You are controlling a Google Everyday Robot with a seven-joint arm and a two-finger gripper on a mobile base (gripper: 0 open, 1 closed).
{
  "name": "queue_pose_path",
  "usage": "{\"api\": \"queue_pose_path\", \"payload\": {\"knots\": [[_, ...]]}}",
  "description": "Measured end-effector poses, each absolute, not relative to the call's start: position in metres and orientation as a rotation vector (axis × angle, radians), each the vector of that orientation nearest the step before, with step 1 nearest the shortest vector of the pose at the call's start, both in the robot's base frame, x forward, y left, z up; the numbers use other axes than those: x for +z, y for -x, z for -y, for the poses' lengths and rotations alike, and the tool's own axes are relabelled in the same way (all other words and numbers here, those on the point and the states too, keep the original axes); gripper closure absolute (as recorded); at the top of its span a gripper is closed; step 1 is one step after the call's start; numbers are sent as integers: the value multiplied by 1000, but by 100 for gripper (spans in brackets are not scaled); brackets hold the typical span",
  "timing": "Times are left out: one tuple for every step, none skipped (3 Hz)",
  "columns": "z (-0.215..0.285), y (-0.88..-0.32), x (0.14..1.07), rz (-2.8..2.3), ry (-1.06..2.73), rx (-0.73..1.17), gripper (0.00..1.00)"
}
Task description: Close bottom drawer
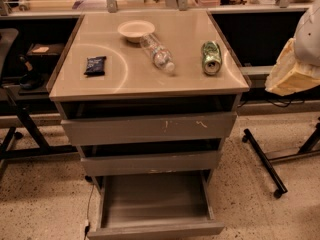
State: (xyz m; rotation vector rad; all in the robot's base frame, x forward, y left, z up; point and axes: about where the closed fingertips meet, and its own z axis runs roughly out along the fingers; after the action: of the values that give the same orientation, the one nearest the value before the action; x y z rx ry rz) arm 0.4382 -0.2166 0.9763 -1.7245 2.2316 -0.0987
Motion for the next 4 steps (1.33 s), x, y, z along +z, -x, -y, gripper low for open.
{"api": "queue_pose_path", "payload": {"knots": [[217,-438,976,-2232,1724,-99,100],[217,-438,976,-2232,1724,-99,100],[214,-421,945,-2268,1729,-42,100],[197,-396,888,-2285,1729,51,100]]}}
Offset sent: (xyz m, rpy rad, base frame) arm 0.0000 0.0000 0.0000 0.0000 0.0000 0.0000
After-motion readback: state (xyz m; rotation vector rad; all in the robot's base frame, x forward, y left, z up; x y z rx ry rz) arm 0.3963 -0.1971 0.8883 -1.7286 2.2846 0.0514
